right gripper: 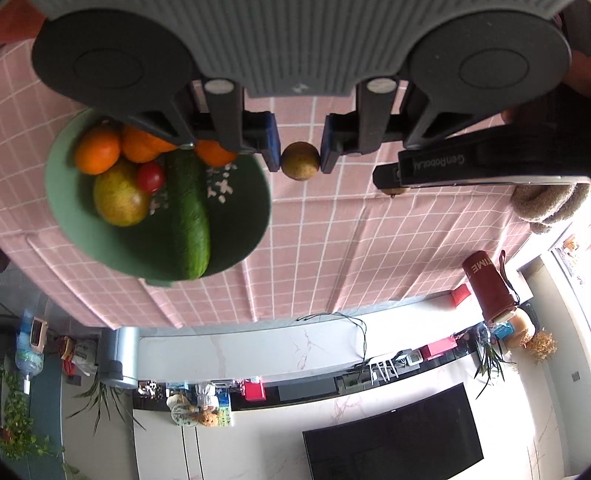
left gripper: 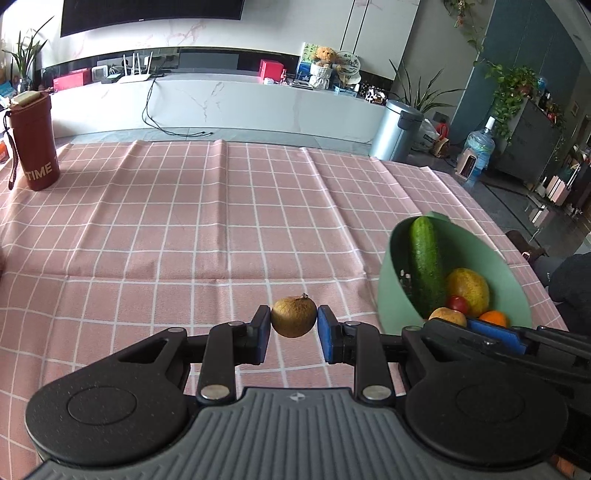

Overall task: Organize fruits
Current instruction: 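Carry both small brown fruits in the grippers over the colander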

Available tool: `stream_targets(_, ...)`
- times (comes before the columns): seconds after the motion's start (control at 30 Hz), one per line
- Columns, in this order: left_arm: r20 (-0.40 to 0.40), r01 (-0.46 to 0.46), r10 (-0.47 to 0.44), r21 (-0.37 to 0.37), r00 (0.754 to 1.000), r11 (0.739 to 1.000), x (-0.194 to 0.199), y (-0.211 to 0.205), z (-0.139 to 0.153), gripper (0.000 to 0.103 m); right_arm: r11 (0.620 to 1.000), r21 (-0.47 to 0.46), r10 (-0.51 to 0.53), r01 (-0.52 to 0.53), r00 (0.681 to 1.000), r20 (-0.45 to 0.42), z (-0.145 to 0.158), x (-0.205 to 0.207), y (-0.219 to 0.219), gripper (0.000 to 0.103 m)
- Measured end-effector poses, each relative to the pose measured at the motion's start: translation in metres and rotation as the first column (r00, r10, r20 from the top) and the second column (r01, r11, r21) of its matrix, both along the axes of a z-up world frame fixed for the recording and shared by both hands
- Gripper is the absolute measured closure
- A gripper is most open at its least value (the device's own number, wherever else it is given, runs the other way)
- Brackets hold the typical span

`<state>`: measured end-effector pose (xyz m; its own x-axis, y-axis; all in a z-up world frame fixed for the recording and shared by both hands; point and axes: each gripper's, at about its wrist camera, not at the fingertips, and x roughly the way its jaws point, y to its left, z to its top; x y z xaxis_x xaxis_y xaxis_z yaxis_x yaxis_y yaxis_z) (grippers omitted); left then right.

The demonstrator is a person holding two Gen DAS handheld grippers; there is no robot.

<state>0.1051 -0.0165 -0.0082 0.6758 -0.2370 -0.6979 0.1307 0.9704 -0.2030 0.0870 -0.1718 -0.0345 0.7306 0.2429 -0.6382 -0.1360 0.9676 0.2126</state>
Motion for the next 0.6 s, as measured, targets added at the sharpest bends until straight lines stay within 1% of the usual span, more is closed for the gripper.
stream_targets(0.1,0.013,0.017,-0.016,-0.027,1.0,0.999,-0.001,-0.012,0.014,0.073,1.0,-0.003,0.0,0.0,1.0,0.014,0.016,-0.001,-0.022,0.085)
stream_targets(0.23,0.028,0.05,-0.049,-0.039,0.998,0.998,-0.001,-0.032,0.026,0.073,0.997,-0.078,0.029,-0.027,0.999,0.028,0.031,0.001,-0.045,0.085)
stream_targets(0.3,0.043,0.063,-0.061,-0.051,0.997,0.997,0.002,-0.044,0.035,0.073,0.991,-0.127,0.037,-0.031,0.998,0.047,0.033,0.004,-0.056,0.085)
stream_targets(0.37,0.066,0.1,-0.096,-0.062,0.993,0.993,0.004,-0.056,0.044,0.073,0.977,-0.212,0.031,-0.017,0.998,0.062,0.032,0.009,-0.067,0.085)
stream_targets(0.4,0.073,0.117,-0.113,-0.06,0.991,0.991,0.005,-0.062,0.046,0.073,0.976,-0.218,0.026,-0.012,0.998,0.061,0.032,0.012,-0.074,0.085)
stream_targets(0.47,0.072,0.142,-0.138,-0.055,0.988,0.988,0.011,-0.072,0.049,0.073,0.982,-0.189,0.024,-0.016,0.999,0.039,0.03,0.019,-0.091,0.085)
stream_targets(0.57,0.051,0.181,-0.179,-0.042,0.983,0.983,0.02,-0.086,0.043,0.073,0.989,-0.148,0.024,-0.021,1.0,0.017,0.023,0.027,-0.108,0.085)
stream_targets(0.6,0.035,0.195,-0.194,-0.029,0.98,0.98,0.025,-0.091,0.038,0.073,0.992,-0.122,0.026,-0.025,1.0,0.004,0.021,0.03,-0.112,0.085)
